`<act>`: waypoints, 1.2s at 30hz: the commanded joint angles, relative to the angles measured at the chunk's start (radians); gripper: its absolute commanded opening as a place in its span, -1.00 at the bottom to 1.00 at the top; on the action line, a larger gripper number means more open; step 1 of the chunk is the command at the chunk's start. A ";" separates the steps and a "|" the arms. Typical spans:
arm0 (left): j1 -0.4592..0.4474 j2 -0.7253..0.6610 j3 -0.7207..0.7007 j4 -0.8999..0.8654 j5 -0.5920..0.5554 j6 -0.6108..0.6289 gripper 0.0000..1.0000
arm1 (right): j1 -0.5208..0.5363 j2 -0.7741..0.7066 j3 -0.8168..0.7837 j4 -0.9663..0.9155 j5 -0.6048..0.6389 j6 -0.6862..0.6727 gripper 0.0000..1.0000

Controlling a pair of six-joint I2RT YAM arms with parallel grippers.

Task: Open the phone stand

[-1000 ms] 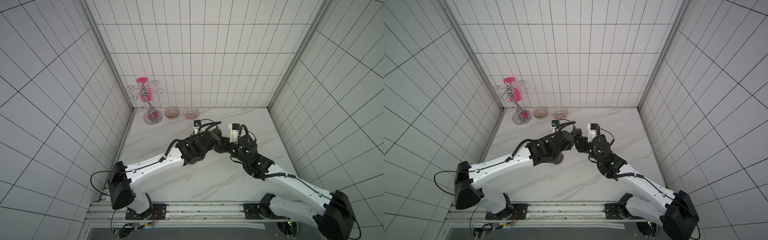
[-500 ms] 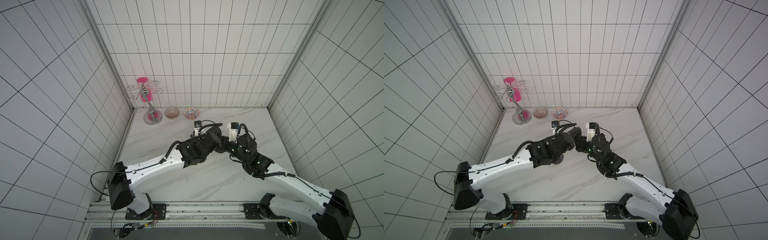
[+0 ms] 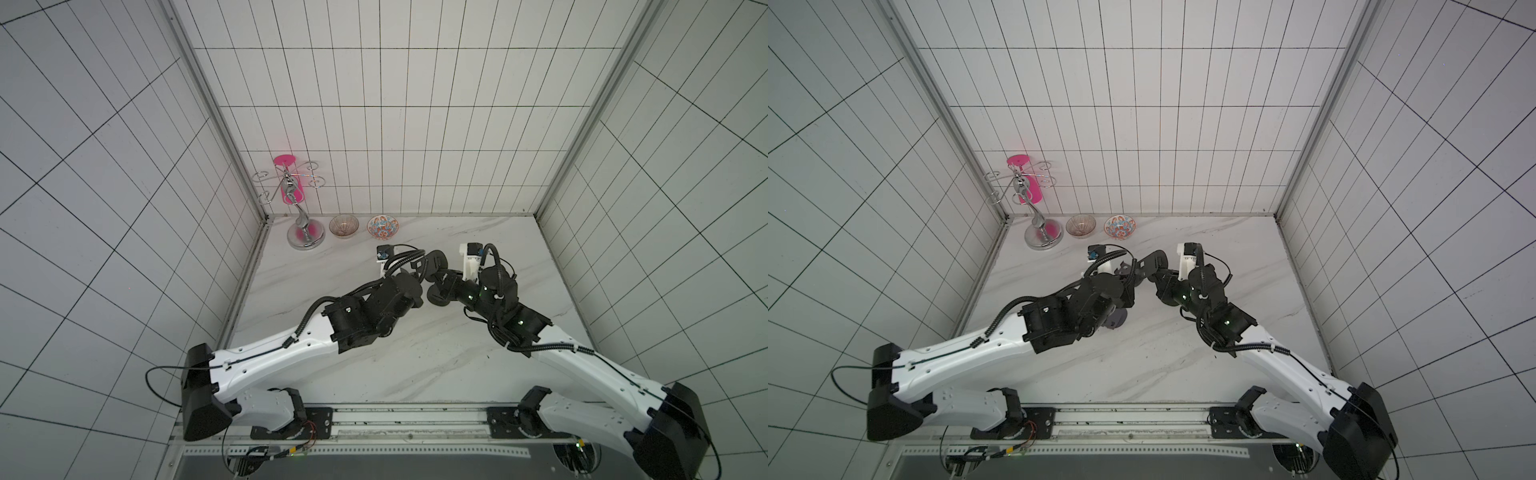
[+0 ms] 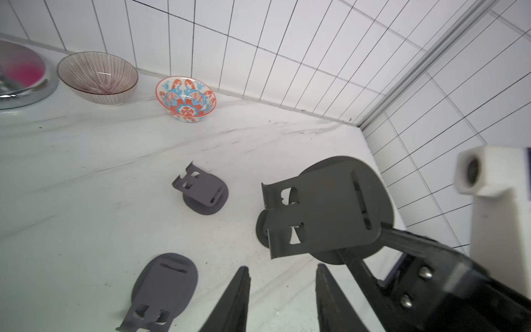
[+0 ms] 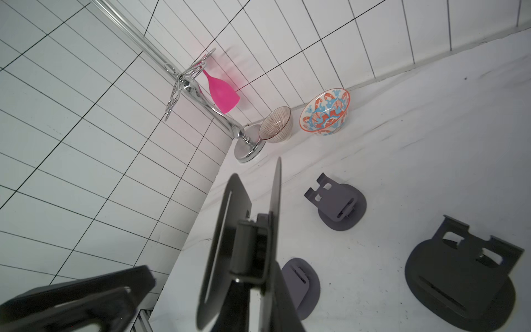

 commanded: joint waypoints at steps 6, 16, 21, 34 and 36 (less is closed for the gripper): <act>0.218 -0.149 -0.206 0.232 0.402 -0.091 0.10 | -0.140 -0.109 -0.036 0.058 -0.167 0.117 -1.00; 0.398 -0.137 -0.462 0.899 0.952 -0.283 0.21 | -0.216 -0.138 0.015 0.036 -0.399 0.160 -1.00; 0.398 -0.056 -0.417 1.004 1.073 -0.310 0.16 | -0.216 -0.149 0.023 0.003 -0.425 0.157 -1.00; 0.371 0.006 -0.394 1.028 1.097 -0.318 0.12 | -0.217 -0.157 -0.018 0.078 -0.435 0.205 -1.00; 0.362 0.019 -0.381 1.031 1.097 -0.312 0.09 | -0.216 -0.152 -0.017 0.085 -0.445 0.210 -1.00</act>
